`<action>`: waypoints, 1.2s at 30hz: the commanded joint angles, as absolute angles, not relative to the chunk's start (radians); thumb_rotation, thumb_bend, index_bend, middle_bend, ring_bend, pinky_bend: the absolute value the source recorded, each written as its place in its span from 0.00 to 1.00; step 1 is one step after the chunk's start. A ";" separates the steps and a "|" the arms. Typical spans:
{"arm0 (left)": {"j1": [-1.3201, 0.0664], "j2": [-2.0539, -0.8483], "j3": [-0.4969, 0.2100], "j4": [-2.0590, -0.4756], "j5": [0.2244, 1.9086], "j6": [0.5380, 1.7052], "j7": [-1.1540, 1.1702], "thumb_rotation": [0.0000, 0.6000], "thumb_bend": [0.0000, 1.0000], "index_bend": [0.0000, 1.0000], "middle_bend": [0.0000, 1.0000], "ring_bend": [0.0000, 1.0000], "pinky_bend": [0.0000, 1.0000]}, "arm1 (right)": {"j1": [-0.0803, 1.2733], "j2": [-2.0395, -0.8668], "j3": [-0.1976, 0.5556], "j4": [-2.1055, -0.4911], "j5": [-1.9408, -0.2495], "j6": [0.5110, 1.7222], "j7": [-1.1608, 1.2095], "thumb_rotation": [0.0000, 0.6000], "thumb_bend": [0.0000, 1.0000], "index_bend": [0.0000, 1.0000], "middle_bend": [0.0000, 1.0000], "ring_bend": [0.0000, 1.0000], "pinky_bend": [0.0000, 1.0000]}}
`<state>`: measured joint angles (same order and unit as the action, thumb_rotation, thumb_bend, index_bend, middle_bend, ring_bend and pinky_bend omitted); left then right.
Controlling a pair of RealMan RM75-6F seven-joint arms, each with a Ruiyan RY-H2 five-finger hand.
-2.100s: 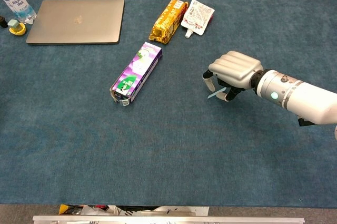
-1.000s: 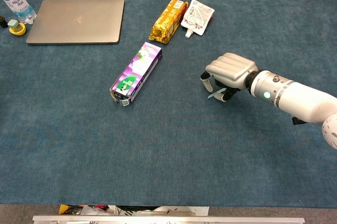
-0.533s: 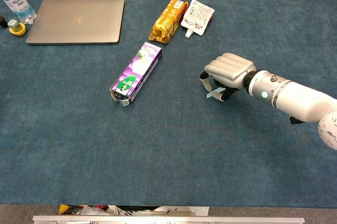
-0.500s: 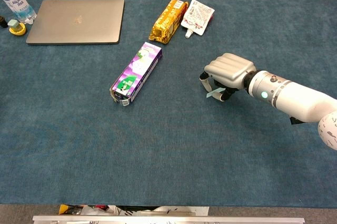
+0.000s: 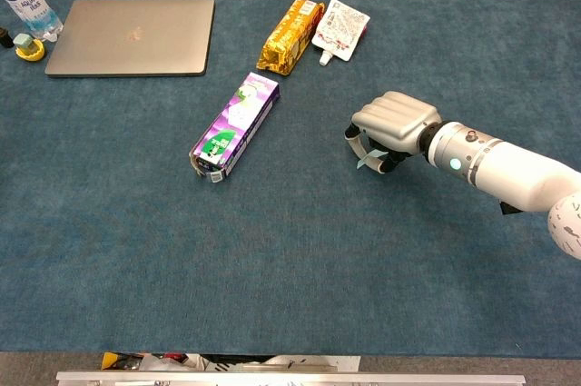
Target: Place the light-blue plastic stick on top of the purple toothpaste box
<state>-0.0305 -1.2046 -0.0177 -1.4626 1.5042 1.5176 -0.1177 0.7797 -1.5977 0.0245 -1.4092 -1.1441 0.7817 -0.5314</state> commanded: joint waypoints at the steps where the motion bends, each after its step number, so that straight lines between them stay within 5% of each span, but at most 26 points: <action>1: -0.030 -1.203 -0.019 -1.463 1.505 1.520 -0.119 1.00 0.26 0.21 0.14 0.14 0.10 | 0.780 -1.589 0.033 -1.425 -1.147 0.789 -0.518 1.00 0.39 0.60 1.00 1.00 1.00; 16: -0.030 -1.204 -0.009 -1.469 1.522 1.519 -0.114 1.00 0.26 0.21 0.14 0.14 0.10 | 0.862 -1.561 0.204 -1.495 -1.046 0.726 -0.326 1.00 0.38 0.60 1.00 1.00 1.00; 36: -0.022 -1.200 -0.011 -1.464 1.511 1.522 -0.141 1.00 0.26 0.21 0.14 0.14 0.10 | 1.060 -1.763 0.337 -1.221 -0.807 0.557 -0.135 1.00 0.38 0.60 1.00 1.00 1.00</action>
<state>-0.0219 -1.1994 -0.0106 -1.4648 1.5118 1.5221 -0.1400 1.0407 -1.7414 0.3271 -1.2461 -0.8347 0.5764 -0.1526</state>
